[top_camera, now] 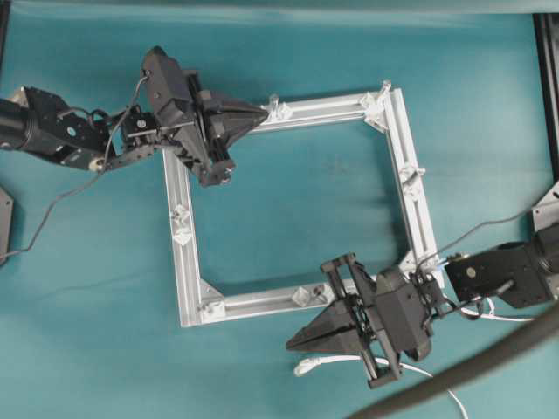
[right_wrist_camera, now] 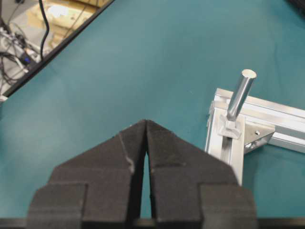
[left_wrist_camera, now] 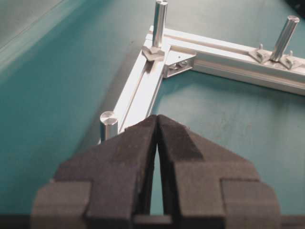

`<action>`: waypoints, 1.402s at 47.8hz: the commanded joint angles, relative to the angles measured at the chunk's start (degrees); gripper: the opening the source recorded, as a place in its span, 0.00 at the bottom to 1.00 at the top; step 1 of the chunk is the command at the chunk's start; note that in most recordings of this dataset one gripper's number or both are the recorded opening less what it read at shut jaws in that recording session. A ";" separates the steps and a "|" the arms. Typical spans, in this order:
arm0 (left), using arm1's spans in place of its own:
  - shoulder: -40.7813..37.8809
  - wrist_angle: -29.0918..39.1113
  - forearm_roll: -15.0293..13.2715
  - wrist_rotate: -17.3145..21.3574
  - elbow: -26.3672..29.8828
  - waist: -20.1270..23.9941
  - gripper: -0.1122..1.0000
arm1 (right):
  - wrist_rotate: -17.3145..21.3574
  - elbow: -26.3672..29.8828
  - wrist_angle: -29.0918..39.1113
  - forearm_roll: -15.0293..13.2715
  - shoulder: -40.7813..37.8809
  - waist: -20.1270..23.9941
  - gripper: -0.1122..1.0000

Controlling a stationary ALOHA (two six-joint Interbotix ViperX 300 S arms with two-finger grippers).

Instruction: Move the cable alternately left and right between 8 pins so it hooks onto each one.

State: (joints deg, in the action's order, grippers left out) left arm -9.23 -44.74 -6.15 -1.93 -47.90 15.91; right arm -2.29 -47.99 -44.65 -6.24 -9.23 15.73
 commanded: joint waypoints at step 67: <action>48.52 31.46 2.64 7.73 -19.78 -4.31 0.65 | 10.20 8.96 31.38 -3.87 -3.69 5.63 0.64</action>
State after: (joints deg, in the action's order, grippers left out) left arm 38.32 -13.36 -3.78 5.36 -67.76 11.78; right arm 8.00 -40.69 -13.27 -9.93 -13.18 21.27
